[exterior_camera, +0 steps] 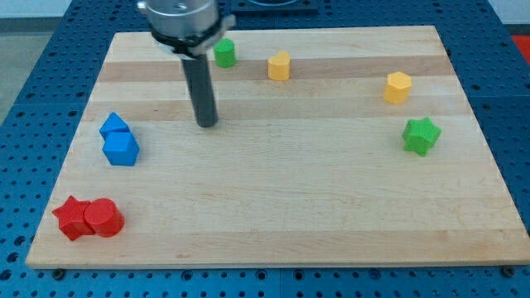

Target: Slide the green circle towards the center

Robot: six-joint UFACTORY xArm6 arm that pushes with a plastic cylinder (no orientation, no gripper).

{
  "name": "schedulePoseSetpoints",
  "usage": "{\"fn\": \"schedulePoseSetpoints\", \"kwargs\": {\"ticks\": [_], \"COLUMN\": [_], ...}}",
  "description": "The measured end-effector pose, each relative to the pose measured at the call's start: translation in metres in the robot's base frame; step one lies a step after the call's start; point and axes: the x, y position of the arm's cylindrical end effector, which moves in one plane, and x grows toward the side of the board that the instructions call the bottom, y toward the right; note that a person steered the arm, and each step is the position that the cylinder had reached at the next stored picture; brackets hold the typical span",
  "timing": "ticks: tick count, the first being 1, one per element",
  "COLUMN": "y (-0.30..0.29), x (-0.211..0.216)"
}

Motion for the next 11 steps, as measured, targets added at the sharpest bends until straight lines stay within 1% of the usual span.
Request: {"fn": "schedulePoseSetpoints", "kwargs": {"ticks": [1, 2, 3, 4, 5, 6, 8, 9, 11], "y": [-0.035, -0.039, -0.036, -0.030, 0.004, 0.021, 0.024, 0.024, 0.024], "x": [-0.072, -0.171, -0.207, -0.206, -0.198, -0.194, -0.190, -0.159, -0.074]}}
